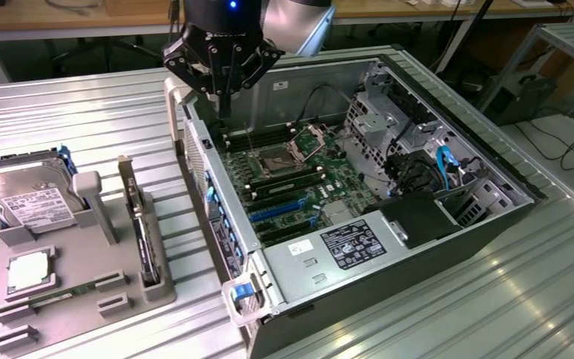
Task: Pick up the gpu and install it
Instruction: 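Reach for the gpu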
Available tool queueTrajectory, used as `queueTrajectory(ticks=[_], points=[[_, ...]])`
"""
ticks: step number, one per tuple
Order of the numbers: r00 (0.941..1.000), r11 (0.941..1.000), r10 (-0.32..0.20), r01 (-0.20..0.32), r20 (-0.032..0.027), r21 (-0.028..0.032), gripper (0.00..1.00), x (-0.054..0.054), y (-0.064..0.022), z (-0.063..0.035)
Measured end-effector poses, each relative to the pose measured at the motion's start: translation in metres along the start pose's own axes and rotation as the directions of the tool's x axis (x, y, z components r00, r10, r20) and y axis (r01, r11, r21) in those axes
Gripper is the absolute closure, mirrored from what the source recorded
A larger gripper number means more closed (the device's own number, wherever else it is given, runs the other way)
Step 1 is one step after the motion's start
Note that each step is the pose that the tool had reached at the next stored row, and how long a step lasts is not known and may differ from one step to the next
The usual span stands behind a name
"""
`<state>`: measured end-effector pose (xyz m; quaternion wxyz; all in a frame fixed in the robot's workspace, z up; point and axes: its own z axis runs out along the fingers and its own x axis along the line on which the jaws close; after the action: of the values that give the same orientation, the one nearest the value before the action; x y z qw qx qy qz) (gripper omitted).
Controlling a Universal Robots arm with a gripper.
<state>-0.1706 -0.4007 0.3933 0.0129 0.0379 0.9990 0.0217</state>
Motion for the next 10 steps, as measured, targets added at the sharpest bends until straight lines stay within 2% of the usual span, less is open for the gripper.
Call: queueTrajectory(ticks=[10], points=[[1.0, 1.0, 0.0, 0.0, 0.0, 0.0, 0.89, 0.0048, -0.0007, -0.0001]])
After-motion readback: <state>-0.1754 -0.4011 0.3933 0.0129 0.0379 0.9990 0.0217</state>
